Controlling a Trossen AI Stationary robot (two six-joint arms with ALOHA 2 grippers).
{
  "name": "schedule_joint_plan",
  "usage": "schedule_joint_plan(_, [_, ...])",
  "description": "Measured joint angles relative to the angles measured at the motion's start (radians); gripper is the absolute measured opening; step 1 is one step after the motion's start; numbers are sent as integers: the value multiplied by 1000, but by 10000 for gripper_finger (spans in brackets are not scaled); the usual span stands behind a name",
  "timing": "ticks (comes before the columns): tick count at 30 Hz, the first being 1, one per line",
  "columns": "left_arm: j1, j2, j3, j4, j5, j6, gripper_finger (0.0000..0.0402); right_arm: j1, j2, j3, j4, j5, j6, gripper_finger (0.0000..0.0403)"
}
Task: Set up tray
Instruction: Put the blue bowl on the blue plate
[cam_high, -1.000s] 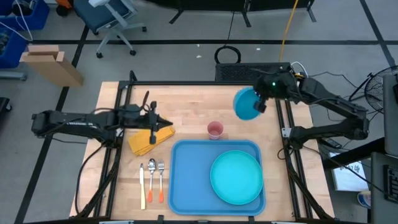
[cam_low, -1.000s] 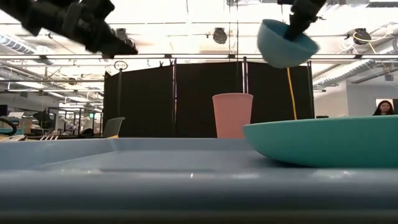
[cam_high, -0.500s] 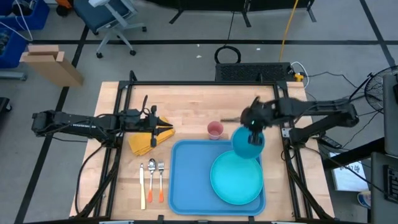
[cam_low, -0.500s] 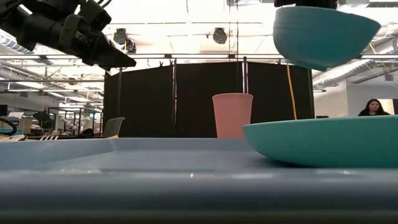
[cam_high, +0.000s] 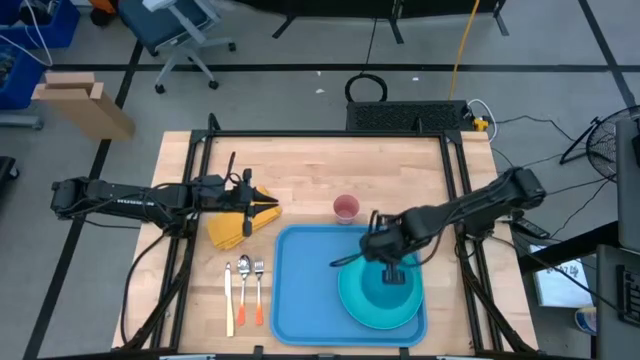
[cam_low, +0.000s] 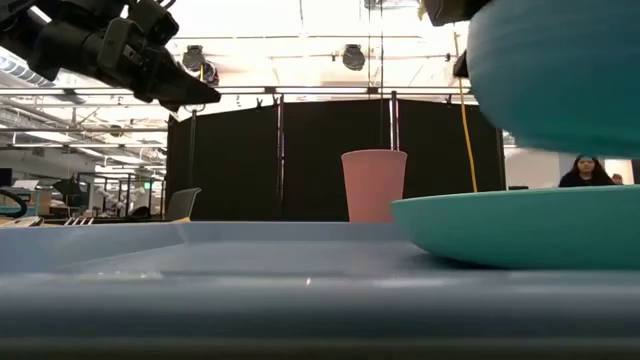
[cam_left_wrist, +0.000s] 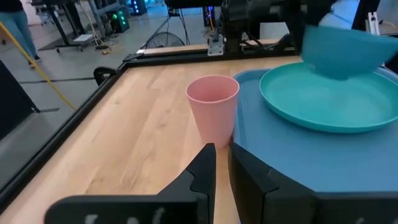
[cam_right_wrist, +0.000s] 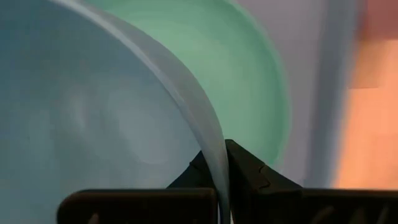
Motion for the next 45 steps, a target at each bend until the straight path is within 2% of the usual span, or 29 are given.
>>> schedule_joint_plan(3, [0,0,0,16,-1,25,47,-1,47,0,8,-7,21,0])
schedule_joint_plan(13, [0,0,0,48,-1,57,47,-2,124,0,56,-125,18,0])
schedule_joint_plan(36, [0,0,0,48,2,54,47,-3,148,-112,166,-133,61,1])
schedule_joint_plan(45, [0,0,0,48,4,23,47,-7,152,-114,169,-117,65,37])
